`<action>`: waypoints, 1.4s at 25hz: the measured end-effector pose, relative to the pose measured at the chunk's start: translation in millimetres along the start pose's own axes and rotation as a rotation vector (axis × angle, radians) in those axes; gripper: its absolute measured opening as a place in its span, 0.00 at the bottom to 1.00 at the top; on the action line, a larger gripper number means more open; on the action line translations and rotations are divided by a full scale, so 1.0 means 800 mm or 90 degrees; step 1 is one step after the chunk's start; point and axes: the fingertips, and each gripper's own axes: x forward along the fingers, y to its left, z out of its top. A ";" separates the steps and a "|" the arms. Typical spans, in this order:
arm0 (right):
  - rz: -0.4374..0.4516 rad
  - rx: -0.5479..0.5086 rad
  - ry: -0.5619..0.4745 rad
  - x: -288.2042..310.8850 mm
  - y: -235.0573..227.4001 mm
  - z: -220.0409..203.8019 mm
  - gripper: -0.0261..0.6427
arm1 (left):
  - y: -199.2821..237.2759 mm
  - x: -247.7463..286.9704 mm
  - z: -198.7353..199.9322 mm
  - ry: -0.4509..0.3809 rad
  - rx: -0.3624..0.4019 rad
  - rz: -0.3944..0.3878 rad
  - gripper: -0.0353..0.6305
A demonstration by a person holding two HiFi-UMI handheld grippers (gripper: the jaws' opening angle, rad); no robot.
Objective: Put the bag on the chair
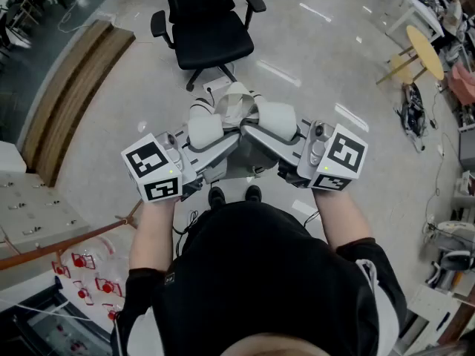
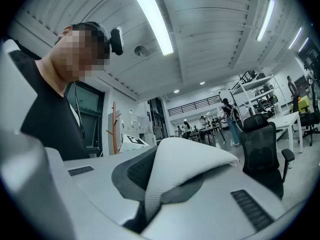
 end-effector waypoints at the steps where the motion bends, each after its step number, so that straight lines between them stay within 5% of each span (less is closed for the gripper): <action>1: 0.000 0.000 -0.001 0.000 0.000 0.000 0.08 | 0.000 0.000 0.000 0.000 0.000 0.000 0.09; 15: 0.041 0.076 -0.021 -0.050 0.015 -0.004 0.08 | -0.026 0.033 -0.020 -0.009 -0.044 0.036 0.09; 20: 0.066 0.059 -0.035 -0.101 0.029 0.004 0.08 | -0.059 0.071 -0.022 -0.007 -0.022 0.048 0.09; 35: 0.036 0.030 -0.055 -0.150 0.012 0.024 0.08 | -0.064 0.126 -0.014 -0.010 -0.019 0.002 0.09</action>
